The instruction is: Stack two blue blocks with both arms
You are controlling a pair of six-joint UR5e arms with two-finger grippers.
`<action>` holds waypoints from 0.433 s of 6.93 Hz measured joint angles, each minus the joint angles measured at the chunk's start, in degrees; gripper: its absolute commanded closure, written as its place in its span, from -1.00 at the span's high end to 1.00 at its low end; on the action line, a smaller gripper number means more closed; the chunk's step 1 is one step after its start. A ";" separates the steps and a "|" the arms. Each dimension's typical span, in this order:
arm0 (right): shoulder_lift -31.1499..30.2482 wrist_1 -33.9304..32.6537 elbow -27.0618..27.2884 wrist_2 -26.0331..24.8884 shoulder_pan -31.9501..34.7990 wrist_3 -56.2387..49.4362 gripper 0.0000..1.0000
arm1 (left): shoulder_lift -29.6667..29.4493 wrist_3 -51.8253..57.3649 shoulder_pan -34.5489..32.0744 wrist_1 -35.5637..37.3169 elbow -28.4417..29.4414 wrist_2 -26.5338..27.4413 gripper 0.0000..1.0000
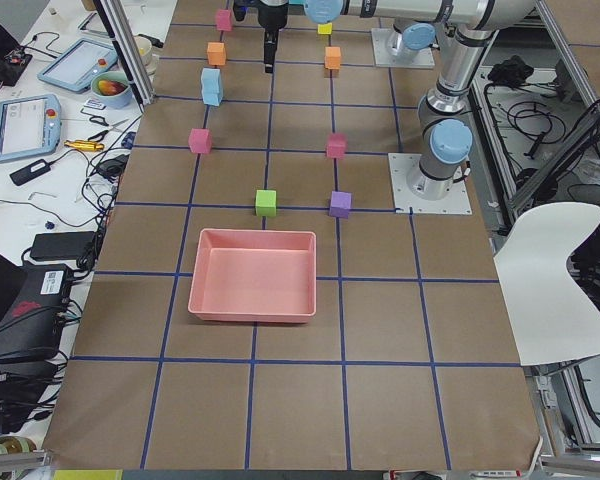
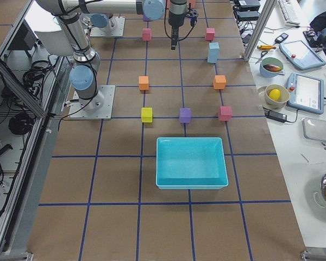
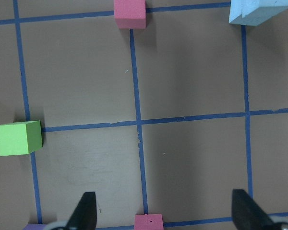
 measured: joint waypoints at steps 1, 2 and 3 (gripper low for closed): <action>0.00 0.00 -0.01 0.00 0.02 0.00 1.00 | 0.50 -0.10 0.88 -0.13 -0.31 0.06 1.00; 0.00 0.00 0.00 0.01 0.05 0.00 1.00 | 0.76 -0.36 1.14 -0.27 -0.56 0.18 1.00; 0.00 0.00 -0.01 0.06 0.07 0.03 1.00 | 0.90 -0.51 1.16 -0.49 -0.75 0.28 1.00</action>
